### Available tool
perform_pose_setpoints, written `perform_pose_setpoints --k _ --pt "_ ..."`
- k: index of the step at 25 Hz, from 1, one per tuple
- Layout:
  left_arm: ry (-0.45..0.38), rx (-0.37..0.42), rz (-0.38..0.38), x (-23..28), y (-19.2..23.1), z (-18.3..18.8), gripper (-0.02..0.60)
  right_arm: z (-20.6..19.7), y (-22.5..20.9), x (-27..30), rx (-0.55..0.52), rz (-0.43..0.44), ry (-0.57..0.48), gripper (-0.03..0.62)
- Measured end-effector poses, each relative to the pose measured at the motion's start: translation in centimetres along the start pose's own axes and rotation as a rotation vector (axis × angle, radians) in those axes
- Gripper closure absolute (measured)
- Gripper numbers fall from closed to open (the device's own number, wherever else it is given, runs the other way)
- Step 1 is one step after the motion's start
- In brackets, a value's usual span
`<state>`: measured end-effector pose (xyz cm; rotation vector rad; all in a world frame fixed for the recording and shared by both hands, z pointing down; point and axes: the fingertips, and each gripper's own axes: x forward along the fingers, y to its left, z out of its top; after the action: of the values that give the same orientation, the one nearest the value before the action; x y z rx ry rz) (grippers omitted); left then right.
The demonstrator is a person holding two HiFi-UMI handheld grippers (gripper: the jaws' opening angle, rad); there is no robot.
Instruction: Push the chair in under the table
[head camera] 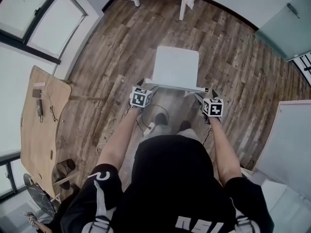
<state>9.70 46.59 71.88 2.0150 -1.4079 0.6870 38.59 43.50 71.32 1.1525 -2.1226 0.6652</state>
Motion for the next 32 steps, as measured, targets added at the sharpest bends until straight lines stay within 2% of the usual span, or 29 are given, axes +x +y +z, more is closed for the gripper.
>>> perform_pose_setpoints --k 8,17,22,27,32 --pt "0.034 -0.004 -0.038 2.8 -0.7 -0.7 0.202 -0.7 -1.1 2.3 0.032 -0.013 0.002 0.117" --pt "0.057 -0.035 -0.035 3.4 -0.9 -0.4 0.198 0.1 -0.8 3.7 0.055 0.006 -0.014 0.123" --pt "0.081 -0.048 -0.032 3.3 -0.9 -0.3 0.198 0.0 -0.8 3.8 0.108 0.032 -0.001 0.129" --pt "0.077 -0.067 -0.023 3.4 -0.6 -0.1 0.198 0.5 -0.7 4.2 0.097 0.034 -0.015 0.132" --pt "0.041 -0.133 -0.033 3.0 0.6 0.8 0.199 1.9 -0.3 4.9 0.086 0.041 -0.009 0.127"
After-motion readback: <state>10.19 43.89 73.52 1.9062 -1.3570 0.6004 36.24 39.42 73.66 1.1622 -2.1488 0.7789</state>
